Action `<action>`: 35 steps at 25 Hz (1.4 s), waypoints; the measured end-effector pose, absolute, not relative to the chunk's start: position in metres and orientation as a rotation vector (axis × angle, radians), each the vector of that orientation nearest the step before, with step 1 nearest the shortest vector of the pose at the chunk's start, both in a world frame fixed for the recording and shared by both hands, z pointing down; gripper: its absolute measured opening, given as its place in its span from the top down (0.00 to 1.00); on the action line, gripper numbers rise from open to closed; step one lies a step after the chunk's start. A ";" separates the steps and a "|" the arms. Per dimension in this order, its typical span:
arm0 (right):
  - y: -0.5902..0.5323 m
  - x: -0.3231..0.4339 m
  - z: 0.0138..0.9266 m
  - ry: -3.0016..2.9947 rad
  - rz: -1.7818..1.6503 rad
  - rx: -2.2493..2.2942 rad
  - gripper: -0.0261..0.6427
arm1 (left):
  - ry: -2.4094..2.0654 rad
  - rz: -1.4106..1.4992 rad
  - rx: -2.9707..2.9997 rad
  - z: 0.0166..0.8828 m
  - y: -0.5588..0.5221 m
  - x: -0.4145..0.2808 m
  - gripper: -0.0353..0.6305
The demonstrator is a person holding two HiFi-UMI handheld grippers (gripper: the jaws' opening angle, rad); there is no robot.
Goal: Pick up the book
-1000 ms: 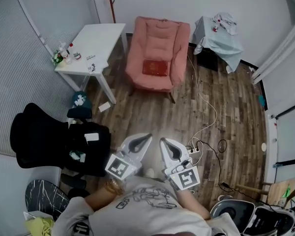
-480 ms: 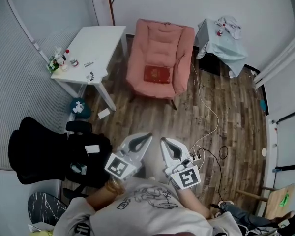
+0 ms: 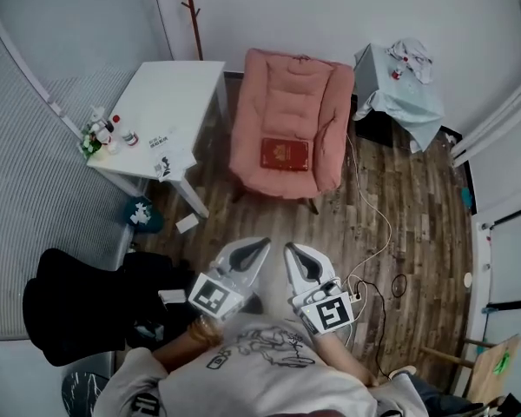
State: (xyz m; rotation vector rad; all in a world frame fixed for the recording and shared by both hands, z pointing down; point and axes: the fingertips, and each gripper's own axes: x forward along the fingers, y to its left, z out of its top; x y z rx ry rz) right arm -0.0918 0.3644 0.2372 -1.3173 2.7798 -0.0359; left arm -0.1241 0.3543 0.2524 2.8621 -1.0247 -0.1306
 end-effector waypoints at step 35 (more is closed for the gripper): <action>0.000 0.053 0.245 2.765 -0.073 -1.327 0.95 | -1.073 -0.019 2.915 0.262 -0.014 0.012 0.94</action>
